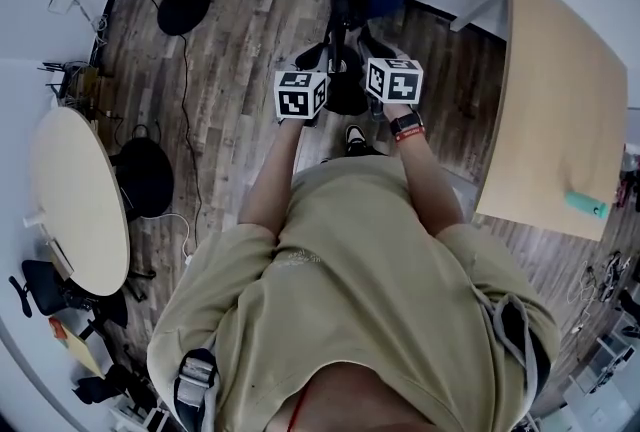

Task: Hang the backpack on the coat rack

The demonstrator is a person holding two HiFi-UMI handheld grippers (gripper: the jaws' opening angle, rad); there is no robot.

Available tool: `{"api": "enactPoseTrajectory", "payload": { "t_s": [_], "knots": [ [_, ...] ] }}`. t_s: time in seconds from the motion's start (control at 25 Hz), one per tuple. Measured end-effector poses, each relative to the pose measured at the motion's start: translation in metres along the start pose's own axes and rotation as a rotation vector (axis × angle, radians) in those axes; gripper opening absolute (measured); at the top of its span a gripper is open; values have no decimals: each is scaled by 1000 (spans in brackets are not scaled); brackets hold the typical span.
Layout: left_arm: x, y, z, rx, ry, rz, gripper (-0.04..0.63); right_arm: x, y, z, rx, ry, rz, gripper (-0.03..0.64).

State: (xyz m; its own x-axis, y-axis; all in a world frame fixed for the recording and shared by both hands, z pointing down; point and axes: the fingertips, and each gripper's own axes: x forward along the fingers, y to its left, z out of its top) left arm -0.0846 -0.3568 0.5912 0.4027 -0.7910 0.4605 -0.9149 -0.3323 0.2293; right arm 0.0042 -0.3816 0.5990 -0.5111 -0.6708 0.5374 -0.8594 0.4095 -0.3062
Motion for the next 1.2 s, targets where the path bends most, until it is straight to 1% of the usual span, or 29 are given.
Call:
{"api": "enactPoseTrajectory", "payload": {
  "t_s": [0.16, 0.32, 0.48, 0.64, 0.76, 0.88, 1.08, 1.2],
  "knots": [
    [0, -3, 2, 9, -4, -8, 26, 0, -3, 0, 22, -15, -8, 79],
    [-14, -3, 8, 10, -55, 4, 26, -10, -2, 2, 50, -45, -22, 81],
    [-29, 1, 13, 29, -88, 27, 26, -24, -2, 5, 71, -85, -23, 81],
    [-42, 4, 24, 40, -124, 40, 26, -39, 4, 13, 65, -127, -16, 81],
    [-51, 3, 39, 57, -166, 49, 26, -53, 9, 26, 40, -172, -18, 77],
    [-66, -2, 58, 73, -238, 49, 26, -69, 17, 39, 9, -214, -15, 72],
    [-86, -15, 92, 56, -320, 3, 25, -97, 27, 69, -32, -304, -31, 45],
    [-96, -21, 108, 110, -342, 8, 25, -111, 29, 83, -32, -354, -36, 26]
  ]
}}
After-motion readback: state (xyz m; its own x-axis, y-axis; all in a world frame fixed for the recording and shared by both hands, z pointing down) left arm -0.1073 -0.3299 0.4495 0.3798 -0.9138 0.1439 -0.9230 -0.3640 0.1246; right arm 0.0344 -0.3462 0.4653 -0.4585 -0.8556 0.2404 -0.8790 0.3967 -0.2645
